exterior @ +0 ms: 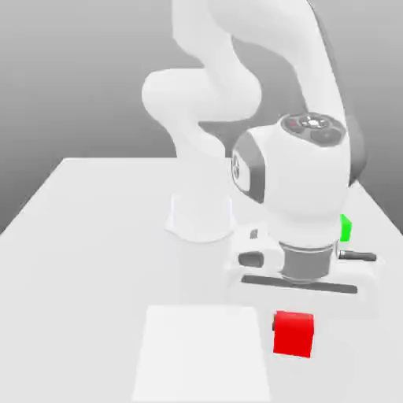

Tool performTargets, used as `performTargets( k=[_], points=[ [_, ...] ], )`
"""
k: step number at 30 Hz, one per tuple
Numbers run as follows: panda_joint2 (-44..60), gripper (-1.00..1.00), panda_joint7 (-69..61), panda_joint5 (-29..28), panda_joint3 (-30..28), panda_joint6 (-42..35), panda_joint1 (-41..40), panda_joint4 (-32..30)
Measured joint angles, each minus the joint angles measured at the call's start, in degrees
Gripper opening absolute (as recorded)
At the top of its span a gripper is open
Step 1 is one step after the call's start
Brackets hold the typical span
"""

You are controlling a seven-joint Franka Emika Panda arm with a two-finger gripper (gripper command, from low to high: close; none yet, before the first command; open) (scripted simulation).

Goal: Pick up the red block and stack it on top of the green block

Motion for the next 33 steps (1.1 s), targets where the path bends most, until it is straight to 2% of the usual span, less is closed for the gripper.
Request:
performTargets(
  k=[3,10,19,23,27,30,33],
  points=[
    [-5.1,-1.0,-5.9,5.5,4.9,-1.3,8.0,-3.2],
    [-15.2,-1.0,-17.8,15.8,10.8,-2.8,24.1,-11.0],
    [-23.3,-1.0,-29.4,23.5,19.5,0.1,43.8,-21.8],
    [-20.2,-1.0,-28.7,21.7,21.8,4.2,43.1,-22.6],
    [-15.6,-1.0,-25.9,17.6,23.9,8.8,40.2,-22.8],
    [-11.8,-1.0,-22.3,12.2,25.3,12.3,37.4,-22.9],
    [-7.6,-1.0,-16.0,3.2,26.0,15.7,33.8,-23.1]
  ],
)
